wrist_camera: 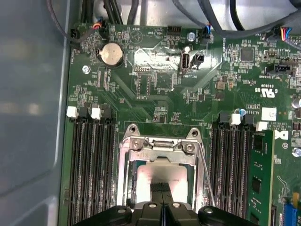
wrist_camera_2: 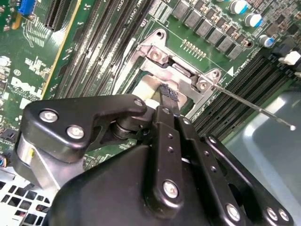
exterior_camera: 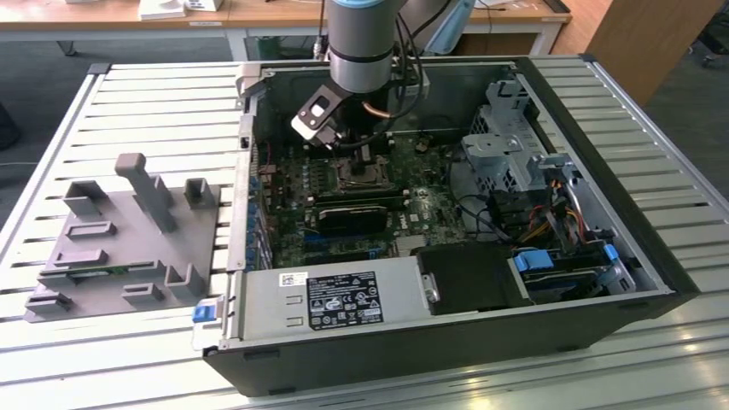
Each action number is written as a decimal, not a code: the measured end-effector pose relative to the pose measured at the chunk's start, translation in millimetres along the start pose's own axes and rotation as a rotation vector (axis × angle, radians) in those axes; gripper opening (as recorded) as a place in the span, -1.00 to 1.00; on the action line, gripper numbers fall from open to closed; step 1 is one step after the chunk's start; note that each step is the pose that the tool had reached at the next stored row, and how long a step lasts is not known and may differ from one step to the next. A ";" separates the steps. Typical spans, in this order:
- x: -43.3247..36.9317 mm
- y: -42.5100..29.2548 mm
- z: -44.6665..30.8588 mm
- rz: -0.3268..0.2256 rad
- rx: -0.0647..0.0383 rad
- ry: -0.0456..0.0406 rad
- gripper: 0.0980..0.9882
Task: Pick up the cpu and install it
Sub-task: 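Close the cpu cover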
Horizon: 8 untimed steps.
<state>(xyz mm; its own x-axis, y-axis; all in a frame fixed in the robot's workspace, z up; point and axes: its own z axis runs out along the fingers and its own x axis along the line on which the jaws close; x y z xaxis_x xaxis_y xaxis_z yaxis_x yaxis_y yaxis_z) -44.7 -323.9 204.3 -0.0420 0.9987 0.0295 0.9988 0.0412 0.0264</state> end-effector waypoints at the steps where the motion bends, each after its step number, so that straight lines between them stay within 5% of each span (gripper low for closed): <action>1: 0.1 0.1 -3.1 0.000 0.000 0.0003 -0.98; 8: 0.6 -7.9 -7.1 0.000 0.000 0.0005 -0.98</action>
<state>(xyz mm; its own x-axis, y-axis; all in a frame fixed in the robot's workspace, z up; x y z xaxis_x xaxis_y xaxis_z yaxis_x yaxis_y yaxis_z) -52.8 -323.8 211.2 -0.0421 0.9987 0.0300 0.9988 0.0413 0.0266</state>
